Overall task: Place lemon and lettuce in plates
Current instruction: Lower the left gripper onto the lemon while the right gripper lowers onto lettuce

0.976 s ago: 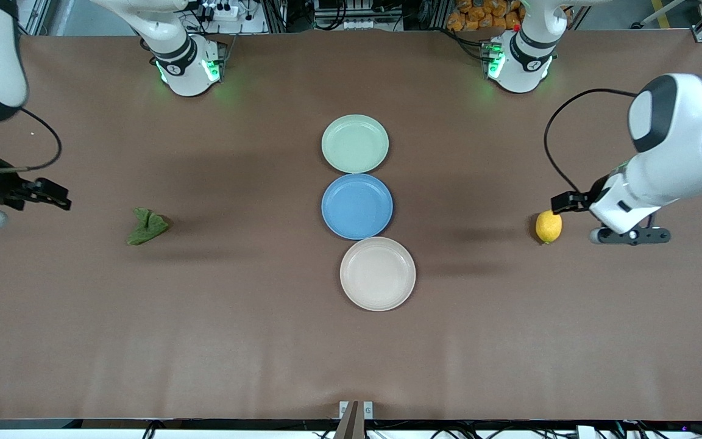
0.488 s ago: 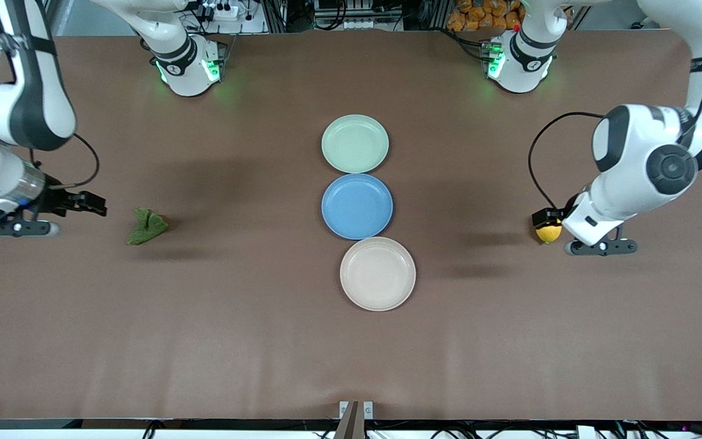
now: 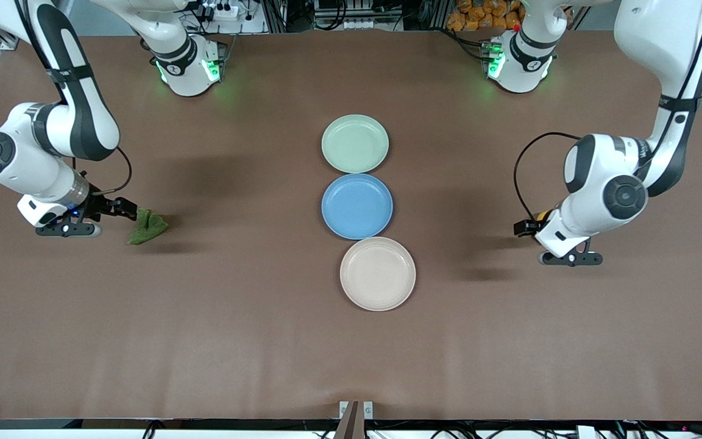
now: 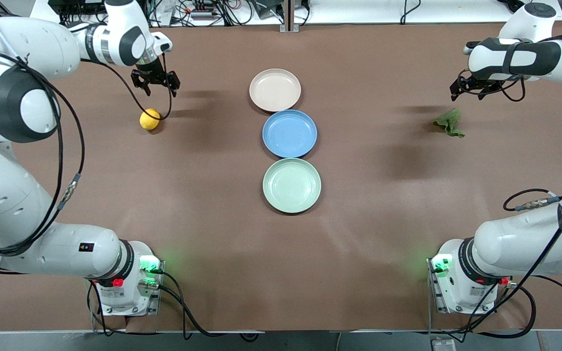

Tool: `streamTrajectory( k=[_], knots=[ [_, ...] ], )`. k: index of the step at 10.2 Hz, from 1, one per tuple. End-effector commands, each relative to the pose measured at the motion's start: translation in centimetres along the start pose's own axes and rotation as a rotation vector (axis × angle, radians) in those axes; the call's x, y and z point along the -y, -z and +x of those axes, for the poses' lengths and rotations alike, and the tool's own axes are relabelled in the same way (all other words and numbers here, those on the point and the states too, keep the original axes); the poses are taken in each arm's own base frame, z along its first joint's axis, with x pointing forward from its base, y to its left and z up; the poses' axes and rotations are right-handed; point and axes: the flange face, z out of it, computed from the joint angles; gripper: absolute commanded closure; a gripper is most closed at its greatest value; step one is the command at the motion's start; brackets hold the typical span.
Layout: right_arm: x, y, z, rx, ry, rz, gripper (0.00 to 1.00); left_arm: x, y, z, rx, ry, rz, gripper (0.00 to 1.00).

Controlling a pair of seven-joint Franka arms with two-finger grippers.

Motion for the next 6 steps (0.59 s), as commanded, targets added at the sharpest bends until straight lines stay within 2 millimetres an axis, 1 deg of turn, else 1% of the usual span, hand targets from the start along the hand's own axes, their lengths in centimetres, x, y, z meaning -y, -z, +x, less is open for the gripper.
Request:
streamTrajectory(
  k=[1, 2, 3, 4, 6],
  knots=[
    [0.2, -3.1, -0.1, -0.021, -0.013, 0.009, 0.0, 0.2, -0.3, -0.2, -0.009, -0.081, 0.067, 0.0],
    [0.2, -4.1, -0.1, -0.017, -0.028, 0.016, 0.0, 0.8, -0.7, -0.3, 0.001, -0.117, 0.066, 0.0],
    [0.4, -5.2, -0.6, -0.002, -0.052, 0.034, 0.0, 1.8, -1.3, -0.5, 0.012, -0.11, 0.062, 0.0],
    [0.5, -5.8, -0.8, -0.009, -0.06, 0.039, 0.0, 1.9, -1.9, -0.9, 0.016, -0.112, 0.06, 0.0],
    [0.8, -8.6, -1.4, -0.037, -0.059, 0.03, 0.0, 1.9, -3.6, -2.2, 0.023, -0.135, 0.054, 0.0]
  ],
)
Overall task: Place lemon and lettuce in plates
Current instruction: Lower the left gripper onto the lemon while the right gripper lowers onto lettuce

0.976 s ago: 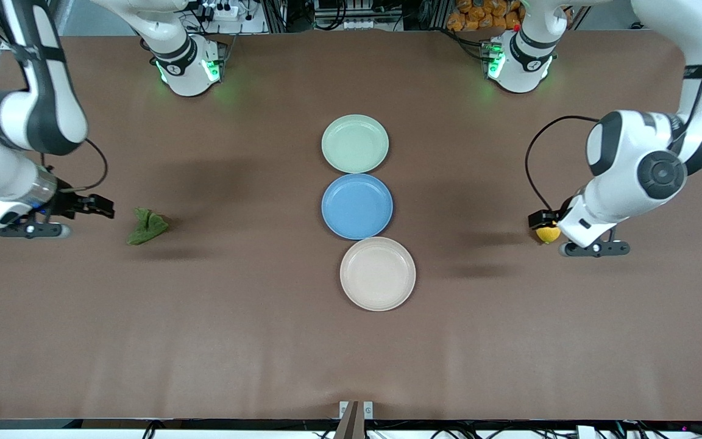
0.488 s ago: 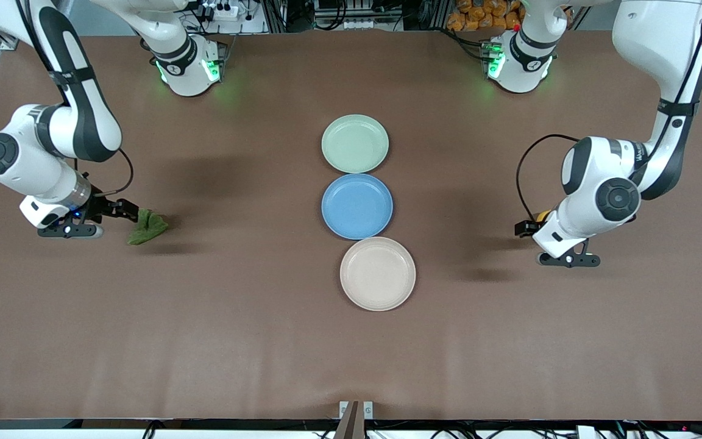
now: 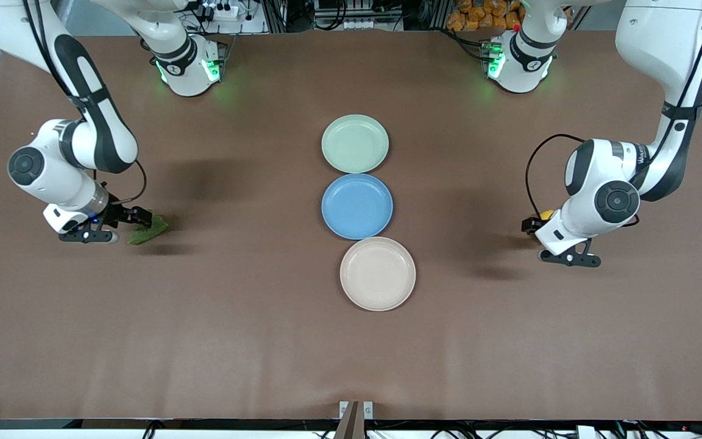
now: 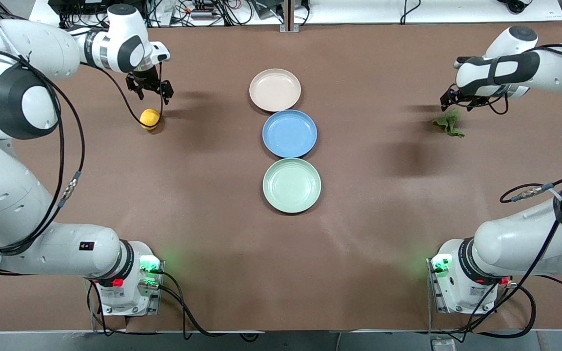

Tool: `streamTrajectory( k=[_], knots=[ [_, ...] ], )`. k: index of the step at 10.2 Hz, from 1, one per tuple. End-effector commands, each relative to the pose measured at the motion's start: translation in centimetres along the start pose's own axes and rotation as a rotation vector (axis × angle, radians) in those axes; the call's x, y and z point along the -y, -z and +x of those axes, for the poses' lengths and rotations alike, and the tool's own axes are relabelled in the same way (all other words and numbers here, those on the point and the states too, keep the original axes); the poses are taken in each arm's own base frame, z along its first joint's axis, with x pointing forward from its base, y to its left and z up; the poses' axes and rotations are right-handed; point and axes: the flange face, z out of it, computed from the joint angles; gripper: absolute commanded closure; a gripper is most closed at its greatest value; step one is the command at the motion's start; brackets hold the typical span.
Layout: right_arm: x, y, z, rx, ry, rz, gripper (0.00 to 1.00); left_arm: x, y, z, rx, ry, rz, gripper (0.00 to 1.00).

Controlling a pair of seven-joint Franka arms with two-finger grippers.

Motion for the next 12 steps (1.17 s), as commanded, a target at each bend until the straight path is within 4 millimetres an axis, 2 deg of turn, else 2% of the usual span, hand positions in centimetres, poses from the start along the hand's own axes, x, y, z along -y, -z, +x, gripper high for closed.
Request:
streamTrajectory(
  k=[1, 3, 5, 6, 7, 8, 9, 10, 11, 12],
  knots=[
    [0.7, -3.1, -1.0, -0.013, -0.018, 0.009, 0.0, -0.1, -1.9, -1.6, -0.011, -0.035, 0.01, 0.0],
    [0.8, -4.7, -1.9, -0.006, -0.017, 0.006, 0.0, 0.9, -3.9, -2.5, -0.034, -0.024, -0.005, 0.0],
    [0.8, -5.4, -2.3, 0.006, -0.02, 0.006, 0.0, 1.2, -4.0, -2.6, -0.032, -0.044, -0.005, 0.0],
    [0.9, -5.4, -2.4, 0.018, -0.038, 0.009, 0.33, 2.1, -4.2, -2.7, -0.029, -0.042, -0.008, 0.0],
    [1.0, -4.9, -2.2, 0.035, -0.074, 0.011, 0.71, 2.2, -4.5, -2.9, -0.023, -0.043, -0.01, 0.0],
    [1.1, -4.3, -2.0, 0.072, -0.104, 0.016, 0.89, 2.3, -4.8, -3.1, -0.021, -0.041, -0.011, 0.0],
    [1.1, -3.7, -2.0, 0.076, -0.108, 0.017, 0.98, 2.4, -5.2, -3.2, -0.013, -0.04, -0.013, 0.0],
    [1.1, -3.4, -1.9, 0.072, -0.11, 0.018, 1.0, 2.7, -5.4, -3.3, -0.01, -0.035, -0.014, 0.0],
    [1.1, -3.0, -1.5, 0.061, -0.11, 0.018, 1.0, 3.0, -5.4, -3.3, -0.011, -0.04, -0.014, 0.33],
    [0.9, -2.4, -1.3, 0.066, -0.111, 0.019, 1.0, 3.0, -5.5, -3.2, -0.01, -0.041, -0.016, 0.72]
  ],
)
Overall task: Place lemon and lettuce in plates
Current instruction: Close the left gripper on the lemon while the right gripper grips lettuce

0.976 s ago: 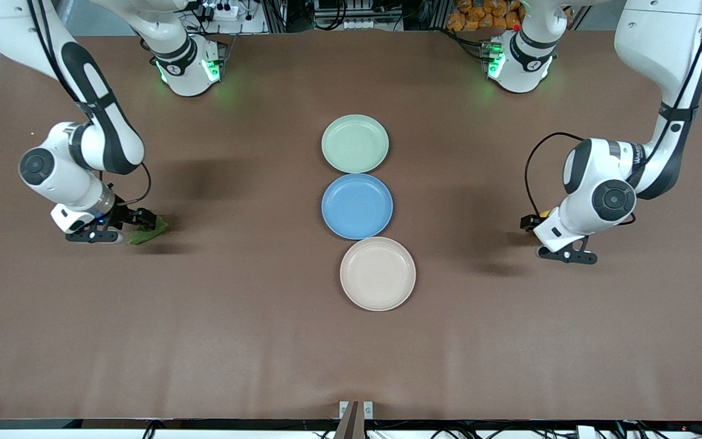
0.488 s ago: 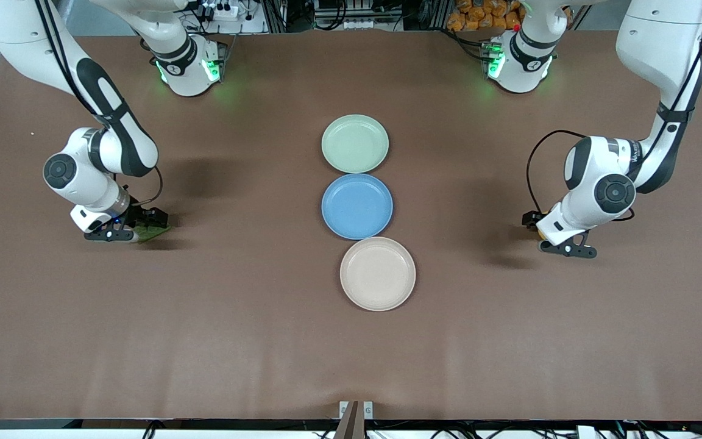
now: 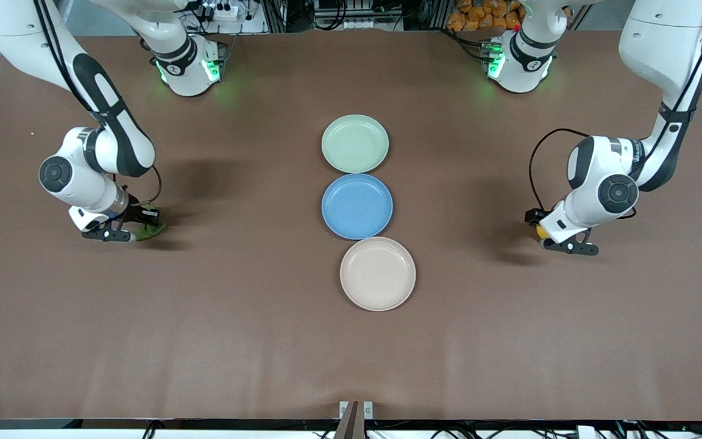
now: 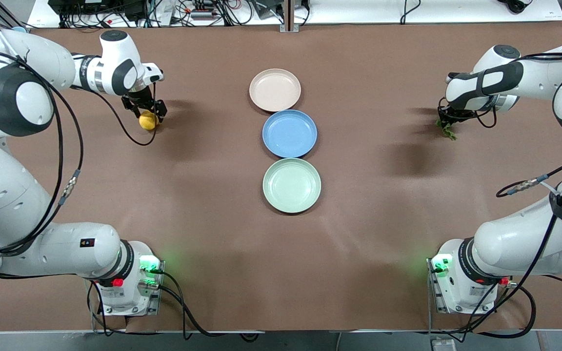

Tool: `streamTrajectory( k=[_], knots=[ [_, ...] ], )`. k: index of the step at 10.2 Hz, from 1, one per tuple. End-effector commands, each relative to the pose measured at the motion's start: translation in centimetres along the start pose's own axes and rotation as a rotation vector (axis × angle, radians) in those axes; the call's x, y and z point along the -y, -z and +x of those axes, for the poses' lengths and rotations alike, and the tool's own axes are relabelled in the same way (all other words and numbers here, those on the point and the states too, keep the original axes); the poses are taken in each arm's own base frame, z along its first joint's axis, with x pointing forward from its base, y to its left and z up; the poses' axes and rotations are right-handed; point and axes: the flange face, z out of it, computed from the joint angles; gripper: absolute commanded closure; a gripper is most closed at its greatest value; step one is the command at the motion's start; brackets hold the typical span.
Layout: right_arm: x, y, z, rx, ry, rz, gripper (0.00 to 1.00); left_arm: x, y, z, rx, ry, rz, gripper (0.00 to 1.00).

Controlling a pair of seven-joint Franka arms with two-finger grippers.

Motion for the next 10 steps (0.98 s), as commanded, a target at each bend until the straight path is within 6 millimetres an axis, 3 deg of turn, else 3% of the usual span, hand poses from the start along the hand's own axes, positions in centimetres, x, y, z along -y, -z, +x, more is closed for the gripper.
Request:
streamTrajectory(
  k=[1, 3, 6, 7, 9, 10],
  knots=[
    [0.2, 2.8, 0.6, 0.017, -0.023, 0.017, 1.0, 0.3, -0.4, -0.1, -0.009, -0.027, 0.011, 0.95],
    [0.6, 6.3, 1.3, 0.072, -0.013, 0.024, 1.0, 0.5, 0.2, -0.1, -0.02, -0.024, 0.014, 1.0],
    [1.6, 8.9, 2.2, 0.1, -0.013, 0.028, 1.0, 0.2, 5.5, 1.4, -0.088, 0.01, 0.03, 1.0],
    [2.4, 9.3, 2.2, 0.095, -0.029, 0.026, 1.0, -1.4, 8.3, 2.0, -0.093, 0.02, 0.031, 1.0],
    [5.9, 9.5, 2.1, 0.081, -0.075, 0.021, 1.0, -3.2, 14.9, 3.7, -0.042, 0.068, 0.045, 1.0],
    [7.9, 9.5, 1.9, 0.083, -0.081, 0.021, 1.0, -3.6, 17.1, 4.2, -0.028, 0.081, 0.048, 1.0]
  ],
)
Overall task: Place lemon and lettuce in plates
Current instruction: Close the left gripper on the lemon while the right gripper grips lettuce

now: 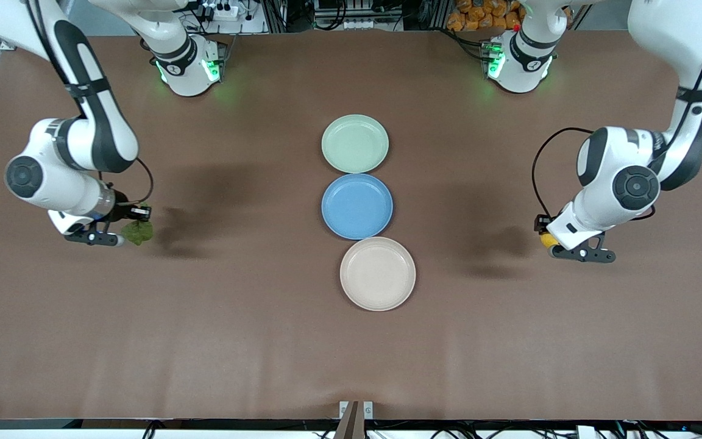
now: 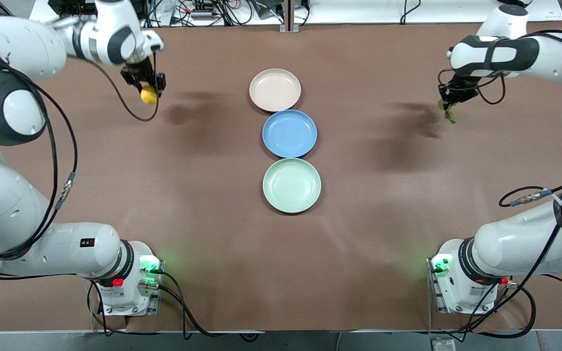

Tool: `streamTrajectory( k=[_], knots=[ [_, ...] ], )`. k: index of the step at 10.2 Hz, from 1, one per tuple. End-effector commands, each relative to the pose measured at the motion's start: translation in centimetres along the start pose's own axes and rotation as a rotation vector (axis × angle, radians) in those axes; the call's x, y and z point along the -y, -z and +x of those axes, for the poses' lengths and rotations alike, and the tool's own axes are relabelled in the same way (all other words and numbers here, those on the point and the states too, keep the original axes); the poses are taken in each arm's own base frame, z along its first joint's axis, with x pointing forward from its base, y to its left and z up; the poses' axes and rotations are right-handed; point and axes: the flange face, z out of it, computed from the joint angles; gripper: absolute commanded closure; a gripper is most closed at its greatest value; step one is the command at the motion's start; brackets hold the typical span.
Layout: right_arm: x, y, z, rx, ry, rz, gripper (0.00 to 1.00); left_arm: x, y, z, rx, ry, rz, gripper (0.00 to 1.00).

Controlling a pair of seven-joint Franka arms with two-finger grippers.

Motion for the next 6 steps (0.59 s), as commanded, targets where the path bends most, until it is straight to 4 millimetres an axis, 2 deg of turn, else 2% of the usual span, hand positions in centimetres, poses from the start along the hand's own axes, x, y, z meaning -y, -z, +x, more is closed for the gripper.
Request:
streamTrajectory(
  k=[1, 3, 4, 6],
  knots=[
    [4.4, 0.9, -0.8, -0.01, -0.054, 0.021, 1.0, -0.3, 5.0, 1.1, 0.012, 0.037, 0.029, 1.0],
    [9.9, 2.2, -1.4, -0.024, -0.111, 0.038, 1.0, 0.0, 7.6, 1.5, -0.014, 0.04, 0.034, 1.0],
    [12.1, 2.6, -1.9, -0.029, -0.122, 0.045, 1.0, 0.1, 9.8, 2.0, -0.019, 0.055, 0.025, 1.0],
    [16.0, 3.8, -3.3, -0.035, -0.132, 0.055, 1.0, -0.2, 12.8, 2.2, -0.011, 0.079, -0.009, 1.0]
  ],
)
